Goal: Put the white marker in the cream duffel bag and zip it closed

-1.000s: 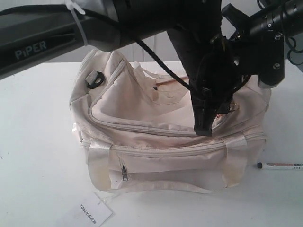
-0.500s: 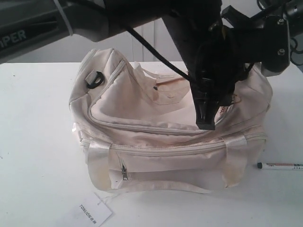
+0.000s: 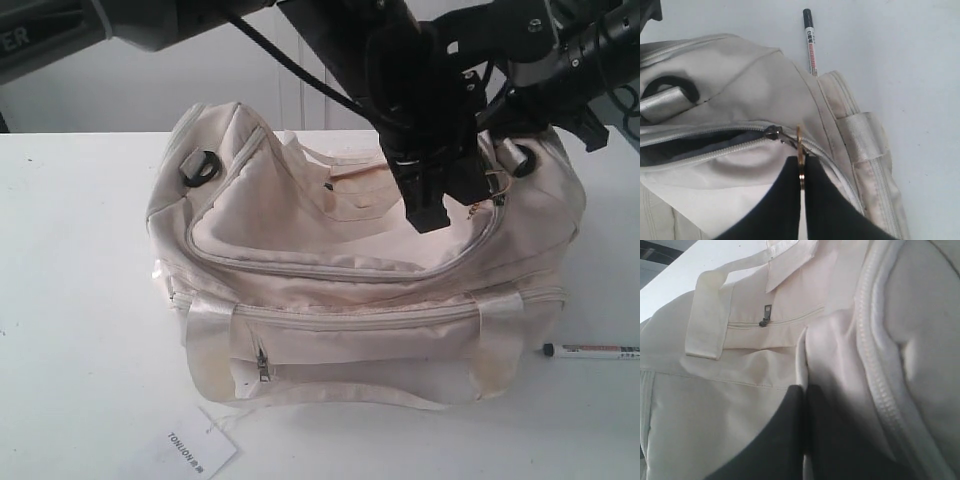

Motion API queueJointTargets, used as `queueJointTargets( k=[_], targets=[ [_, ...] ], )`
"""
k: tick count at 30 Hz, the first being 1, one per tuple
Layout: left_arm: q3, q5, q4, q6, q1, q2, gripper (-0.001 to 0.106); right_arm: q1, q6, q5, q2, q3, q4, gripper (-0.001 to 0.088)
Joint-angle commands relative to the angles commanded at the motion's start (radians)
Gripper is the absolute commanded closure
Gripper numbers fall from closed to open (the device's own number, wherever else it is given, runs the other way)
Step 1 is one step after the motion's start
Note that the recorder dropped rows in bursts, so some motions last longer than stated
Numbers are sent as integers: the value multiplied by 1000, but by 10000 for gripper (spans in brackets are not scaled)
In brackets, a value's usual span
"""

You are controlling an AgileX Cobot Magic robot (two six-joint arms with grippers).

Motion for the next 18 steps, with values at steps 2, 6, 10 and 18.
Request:
queueJointTargets(
  k=[2, 6, 10, 18],
  targets=[
    [0, 0, -5, 0, 0, 0, 1053, 0, 6, 10, 0, 0, 0, 737],
    [0, 0, -5, 20, 0, 0, 1053, 0, 0, 52, -2, -13, 4, 605],
    [0, 0, -5, 20, 0, 0, 1053, 0, 0, 106, -21, -50, 0, 497],
    [0, 0, -5, 20, 0, 2, 1053, 6, -23, 212, -63, -76, -69, 415]
  ],
)
